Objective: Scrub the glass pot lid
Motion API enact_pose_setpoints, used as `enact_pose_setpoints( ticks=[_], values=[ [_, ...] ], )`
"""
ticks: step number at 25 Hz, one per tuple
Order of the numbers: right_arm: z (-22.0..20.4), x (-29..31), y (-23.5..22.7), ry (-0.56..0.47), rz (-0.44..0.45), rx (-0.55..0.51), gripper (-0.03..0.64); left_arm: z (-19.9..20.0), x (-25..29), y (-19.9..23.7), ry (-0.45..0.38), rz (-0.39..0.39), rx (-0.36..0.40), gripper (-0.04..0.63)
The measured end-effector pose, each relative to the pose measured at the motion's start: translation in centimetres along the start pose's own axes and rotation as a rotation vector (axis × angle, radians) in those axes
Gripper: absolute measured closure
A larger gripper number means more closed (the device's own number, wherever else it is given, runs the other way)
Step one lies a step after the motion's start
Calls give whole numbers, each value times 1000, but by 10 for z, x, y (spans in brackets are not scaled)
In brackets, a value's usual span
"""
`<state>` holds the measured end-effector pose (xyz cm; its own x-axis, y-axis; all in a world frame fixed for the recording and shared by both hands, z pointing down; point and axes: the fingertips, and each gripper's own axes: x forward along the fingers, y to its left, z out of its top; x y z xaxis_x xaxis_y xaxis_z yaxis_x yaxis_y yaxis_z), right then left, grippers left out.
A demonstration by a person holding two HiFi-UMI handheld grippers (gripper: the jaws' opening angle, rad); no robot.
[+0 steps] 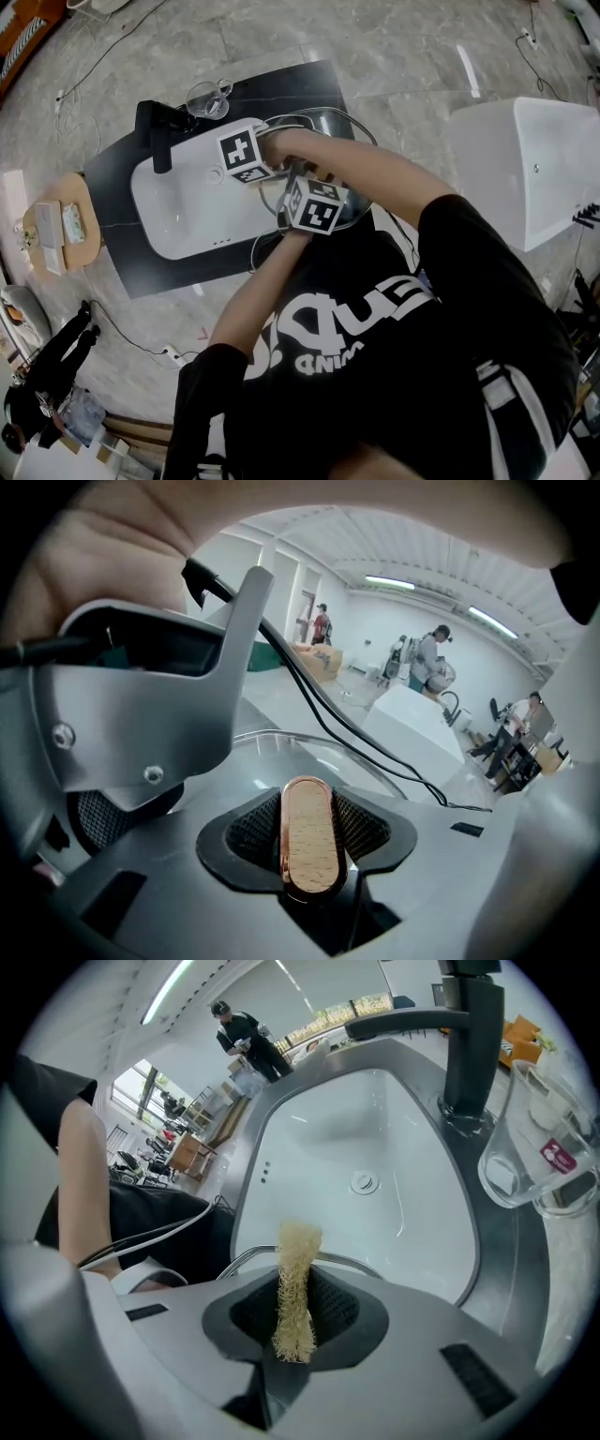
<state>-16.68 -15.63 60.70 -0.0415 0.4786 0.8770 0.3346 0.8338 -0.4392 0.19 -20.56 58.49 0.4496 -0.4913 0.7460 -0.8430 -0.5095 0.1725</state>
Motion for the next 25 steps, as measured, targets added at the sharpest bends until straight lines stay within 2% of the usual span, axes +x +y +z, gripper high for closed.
enact_pose_setpoints(
  ticks=[12, 25],
  values=[
    [-16, -23, -42, -114, -86, 155, 571, 0, 2, 1, -5, 6, -1, 414],
    [-57, -52, -74, -216, -149, 325, 571, 1, 1, -1, -3, 6, -1, 414]
  ],
)
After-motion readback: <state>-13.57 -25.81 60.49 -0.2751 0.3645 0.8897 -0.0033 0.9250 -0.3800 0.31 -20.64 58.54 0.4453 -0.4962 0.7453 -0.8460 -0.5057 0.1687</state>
